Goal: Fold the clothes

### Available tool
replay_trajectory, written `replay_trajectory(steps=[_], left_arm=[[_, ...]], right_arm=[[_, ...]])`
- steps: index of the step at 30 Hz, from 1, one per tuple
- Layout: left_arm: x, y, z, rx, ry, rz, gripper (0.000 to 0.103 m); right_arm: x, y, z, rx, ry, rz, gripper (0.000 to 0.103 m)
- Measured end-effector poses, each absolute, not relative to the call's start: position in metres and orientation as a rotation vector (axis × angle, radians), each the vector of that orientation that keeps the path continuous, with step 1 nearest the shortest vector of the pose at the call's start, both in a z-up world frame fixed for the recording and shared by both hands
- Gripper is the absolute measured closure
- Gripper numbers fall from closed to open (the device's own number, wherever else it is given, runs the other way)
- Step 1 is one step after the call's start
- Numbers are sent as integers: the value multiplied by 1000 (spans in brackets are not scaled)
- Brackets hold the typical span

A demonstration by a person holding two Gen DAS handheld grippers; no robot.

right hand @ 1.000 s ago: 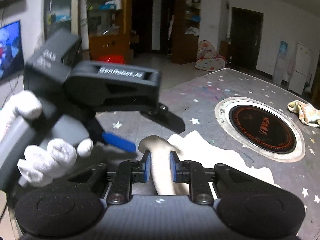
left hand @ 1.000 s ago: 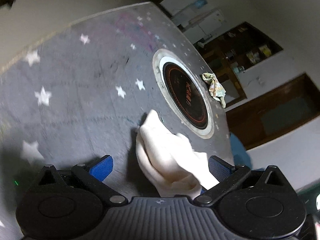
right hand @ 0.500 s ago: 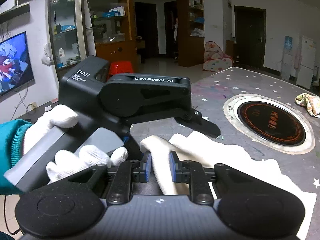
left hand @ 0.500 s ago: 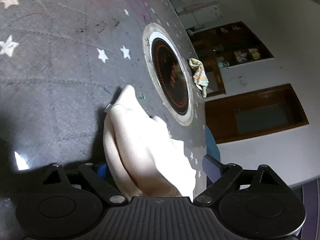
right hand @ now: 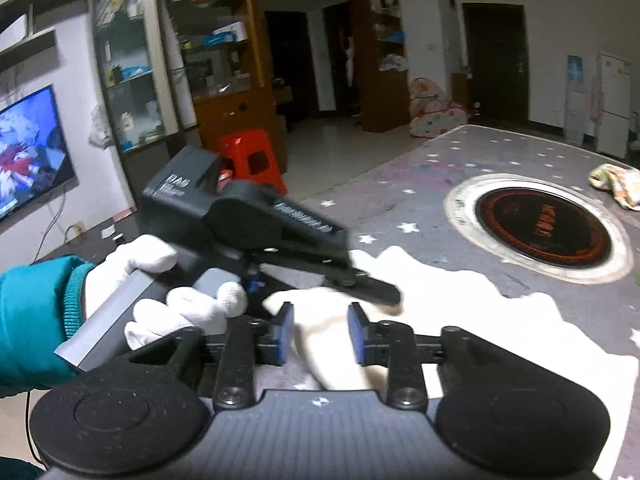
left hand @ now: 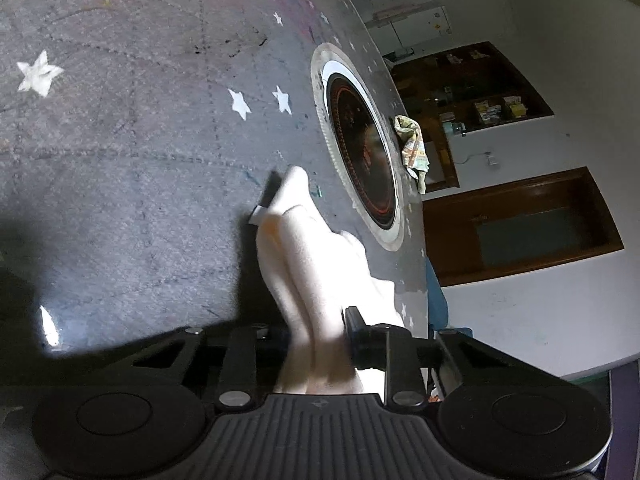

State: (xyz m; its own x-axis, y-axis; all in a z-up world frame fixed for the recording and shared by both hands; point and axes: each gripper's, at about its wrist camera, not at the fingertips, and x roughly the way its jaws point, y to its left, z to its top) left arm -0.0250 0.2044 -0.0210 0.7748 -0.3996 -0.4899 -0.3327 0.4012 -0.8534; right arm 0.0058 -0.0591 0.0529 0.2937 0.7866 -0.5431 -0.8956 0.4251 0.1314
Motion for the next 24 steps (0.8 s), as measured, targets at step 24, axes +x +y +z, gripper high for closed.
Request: replay_trajectory(steps=[24], left_arm=[[-15,174,13,-801,710,-4,76]], right_arm=[[102,-172,2,45,753,602,51]])
